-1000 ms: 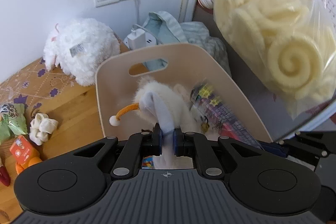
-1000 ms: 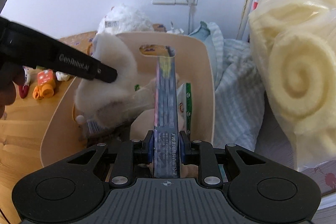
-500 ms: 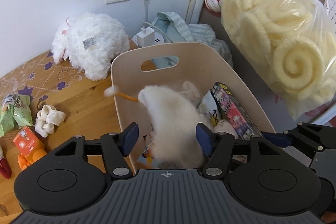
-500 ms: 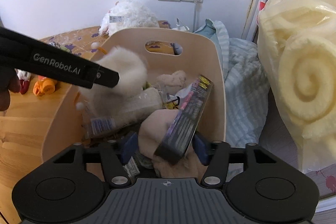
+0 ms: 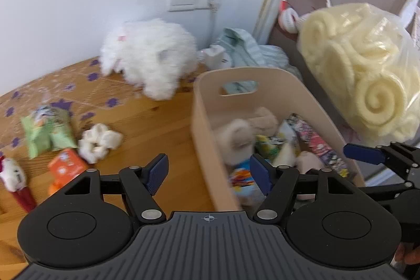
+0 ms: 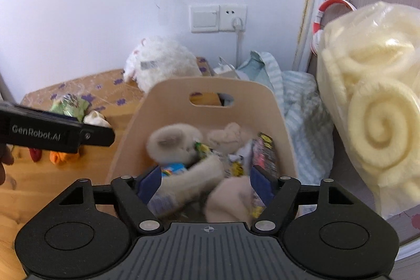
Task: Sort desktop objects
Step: 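Grasp the red-white Santa plush with the left tool while the right tool grasps the orange bottle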
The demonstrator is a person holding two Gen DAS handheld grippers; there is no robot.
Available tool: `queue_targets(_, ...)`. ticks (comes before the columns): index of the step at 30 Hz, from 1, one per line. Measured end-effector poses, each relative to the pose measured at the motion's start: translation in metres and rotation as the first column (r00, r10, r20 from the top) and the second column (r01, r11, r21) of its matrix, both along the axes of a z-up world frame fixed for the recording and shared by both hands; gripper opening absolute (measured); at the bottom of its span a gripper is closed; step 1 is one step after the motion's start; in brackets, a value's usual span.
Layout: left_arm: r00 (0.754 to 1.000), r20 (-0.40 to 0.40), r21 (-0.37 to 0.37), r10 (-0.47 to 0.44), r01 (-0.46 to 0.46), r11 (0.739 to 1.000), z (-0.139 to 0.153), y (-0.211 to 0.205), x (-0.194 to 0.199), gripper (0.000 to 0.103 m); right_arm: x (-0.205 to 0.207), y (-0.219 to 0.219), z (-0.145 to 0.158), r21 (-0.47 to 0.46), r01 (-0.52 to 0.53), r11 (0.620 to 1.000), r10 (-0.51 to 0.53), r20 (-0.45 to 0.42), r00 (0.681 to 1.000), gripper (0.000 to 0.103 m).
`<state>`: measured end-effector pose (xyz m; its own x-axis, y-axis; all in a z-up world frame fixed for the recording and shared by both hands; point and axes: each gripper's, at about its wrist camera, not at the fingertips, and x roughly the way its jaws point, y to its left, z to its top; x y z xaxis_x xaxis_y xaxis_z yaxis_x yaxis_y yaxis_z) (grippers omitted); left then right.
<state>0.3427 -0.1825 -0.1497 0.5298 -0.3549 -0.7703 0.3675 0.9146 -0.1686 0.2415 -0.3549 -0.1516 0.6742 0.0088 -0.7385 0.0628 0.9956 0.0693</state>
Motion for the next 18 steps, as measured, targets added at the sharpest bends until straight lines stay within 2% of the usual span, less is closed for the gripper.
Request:
queue_targets(4, 0.998, -0.003, 0.008, 0.056, -0.056, 0.998, -0.001, 0.040, 0.001, 0.071, 0.012, 0.026, 0.002, 0.055, -0.015, 0.998, 0.015, -0.001, 1.000, 0.078)
queue_targets(9, 0.987, -0.029, 0.034, 0.160, -0.159, 0.987, -0.008, 0.100, 0.008, 0.072, 0.032, 0.071, 0.000, 0.062, -0.071, 0.996, 0.072, -0.007, 0.997, 0.078)
queue_targets(18, 0.943, -0.060, 0.084, 0.326, -0.321, 0.943, -0.033, 0.202, 0.021, 0.072, 0.076, 0.158, -0.021, 0.053, -0.188, 0.981, 0.191, -0.062, 0.980, 0.079)
